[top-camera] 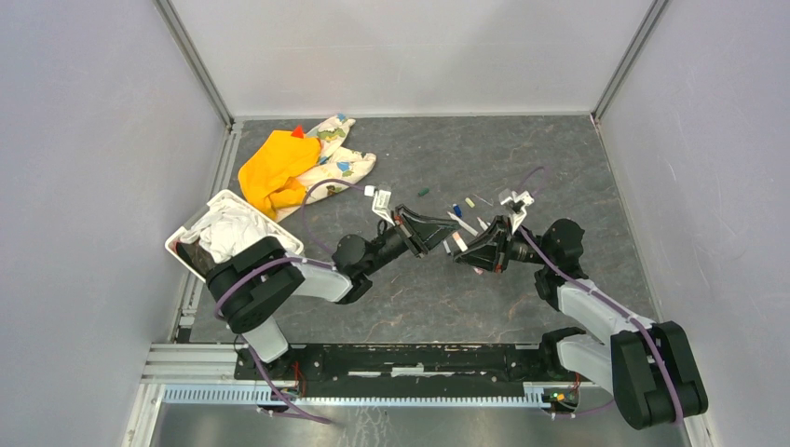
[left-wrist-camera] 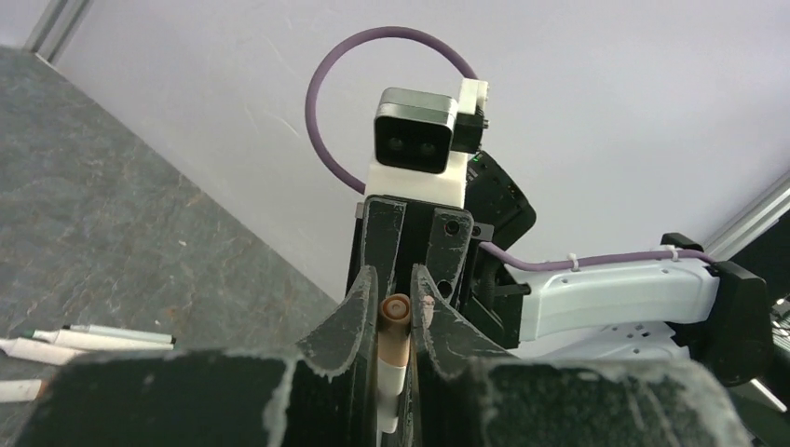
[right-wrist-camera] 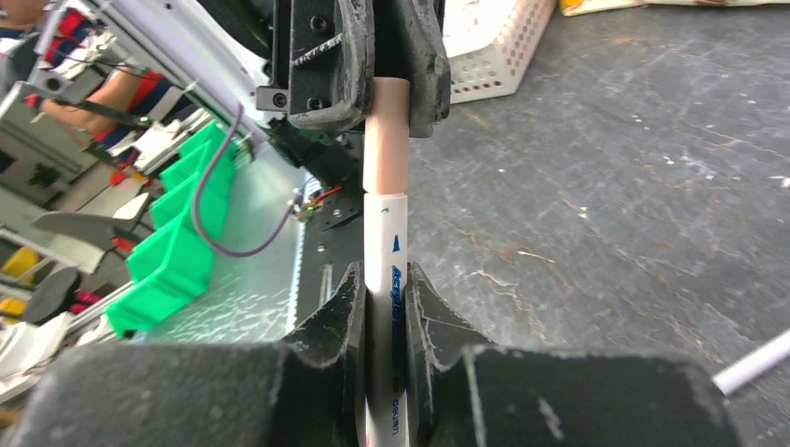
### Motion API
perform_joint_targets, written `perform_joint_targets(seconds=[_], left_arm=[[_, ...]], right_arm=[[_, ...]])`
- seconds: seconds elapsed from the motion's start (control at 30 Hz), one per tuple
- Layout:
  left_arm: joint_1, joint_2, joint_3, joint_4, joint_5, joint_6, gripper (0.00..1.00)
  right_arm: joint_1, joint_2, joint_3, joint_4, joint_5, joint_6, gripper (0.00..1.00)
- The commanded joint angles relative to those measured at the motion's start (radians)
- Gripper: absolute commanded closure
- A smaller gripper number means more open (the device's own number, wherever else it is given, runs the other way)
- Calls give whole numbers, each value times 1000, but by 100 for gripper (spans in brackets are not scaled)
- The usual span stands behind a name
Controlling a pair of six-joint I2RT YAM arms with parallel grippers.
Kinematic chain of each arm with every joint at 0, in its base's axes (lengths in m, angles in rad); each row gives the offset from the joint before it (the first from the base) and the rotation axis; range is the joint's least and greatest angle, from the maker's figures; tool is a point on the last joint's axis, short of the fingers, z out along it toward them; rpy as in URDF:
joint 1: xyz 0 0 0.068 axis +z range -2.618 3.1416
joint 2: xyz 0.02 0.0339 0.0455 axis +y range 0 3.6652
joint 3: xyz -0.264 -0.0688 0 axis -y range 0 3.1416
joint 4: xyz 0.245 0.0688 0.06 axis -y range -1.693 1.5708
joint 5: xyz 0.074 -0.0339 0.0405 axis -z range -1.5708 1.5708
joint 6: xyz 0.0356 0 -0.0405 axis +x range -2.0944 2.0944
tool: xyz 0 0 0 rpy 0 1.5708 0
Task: Insert the pens into the pen caps
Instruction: Press the pen cap onto the pen.
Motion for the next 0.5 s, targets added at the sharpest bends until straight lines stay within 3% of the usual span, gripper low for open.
perform_joint_targets(seconds=[0.0, 0.13, 0.2, 0.3, 0.33, 0.4, 0.47], left_arm=[[-86, -17, 12, 35, 180, 56, 98], [-167, -99, 42, -170, 42, 207, 98], [-207, -147, 35, -309, -97, 268, 98], [-272, -195, 11, -470, -243, 306, 98], [-285, -202, 1, -490, -246, 298, 98], [-317, -196, -24, -468, -221, 293, 98], [-329, -172, -52, -368, -106, 306, 98]], right_arm=[[34, 2, 182, 129, 14, 105, 100], [65, 10, 274, 132, 68, 151, 100], [83, 4, 329, 39, 95, 64, 100], [98, -6, 520, -619, 191, -449, 100], [104, -6, 561, -684, 229, -531, 100], [103, 1, 519, -468, 161, -335, 100], [104, 11, 443, -42, 105, -36, 100]])
